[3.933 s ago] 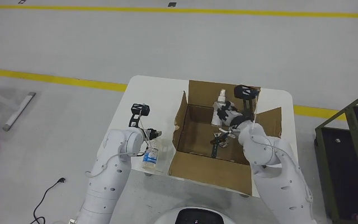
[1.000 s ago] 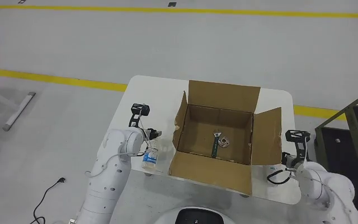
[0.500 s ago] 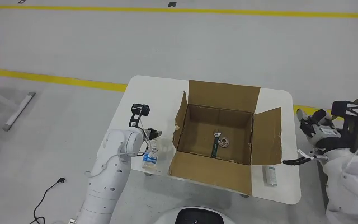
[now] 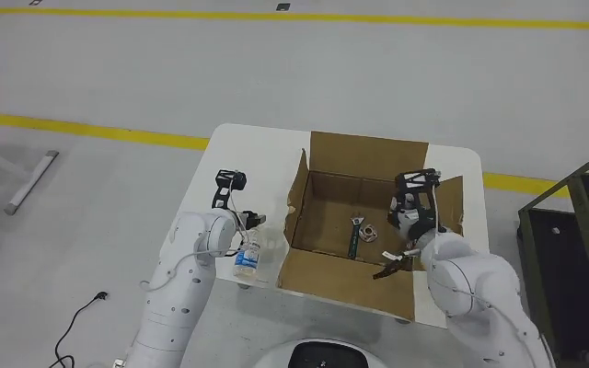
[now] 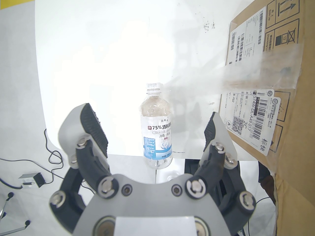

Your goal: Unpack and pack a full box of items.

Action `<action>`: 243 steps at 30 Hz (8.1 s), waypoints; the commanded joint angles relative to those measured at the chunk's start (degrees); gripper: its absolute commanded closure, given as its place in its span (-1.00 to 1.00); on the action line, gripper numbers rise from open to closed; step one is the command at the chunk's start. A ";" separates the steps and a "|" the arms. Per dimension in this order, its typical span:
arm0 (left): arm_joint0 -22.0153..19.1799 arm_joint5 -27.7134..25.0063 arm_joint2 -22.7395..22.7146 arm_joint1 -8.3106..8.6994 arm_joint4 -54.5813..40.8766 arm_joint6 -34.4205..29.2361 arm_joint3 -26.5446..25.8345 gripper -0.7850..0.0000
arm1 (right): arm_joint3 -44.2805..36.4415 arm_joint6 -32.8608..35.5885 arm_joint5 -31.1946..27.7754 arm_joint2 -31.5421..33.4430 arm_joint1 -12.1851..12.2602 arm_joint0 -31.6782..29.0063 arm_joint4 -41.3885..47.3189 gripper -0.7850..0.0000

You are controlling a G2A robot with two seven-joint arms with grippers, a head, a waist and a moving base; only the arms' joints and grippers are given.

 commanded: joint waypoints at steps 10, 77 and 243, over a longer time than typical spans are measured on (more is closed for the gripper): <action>0.00 0.00 0.00 0.00 0.00 0.00 0.00 -1.00 | 23.86 7.80 5.84 -12.68 -2.38 11.91 -5.86 1.00; 0.00 0.00 0.00 0.00 0.00 0.00 0.00 -1.00 | 60.52 7.65 5.92 -22.54 -10.02 30.48 -3.15 0.18; 0.00 0.00 0.00 0.00 0.00 0.00 0.00 -1.00 | -4.15 14.03 -4.27 24.11 -6.65 8.46 -1.72 1.00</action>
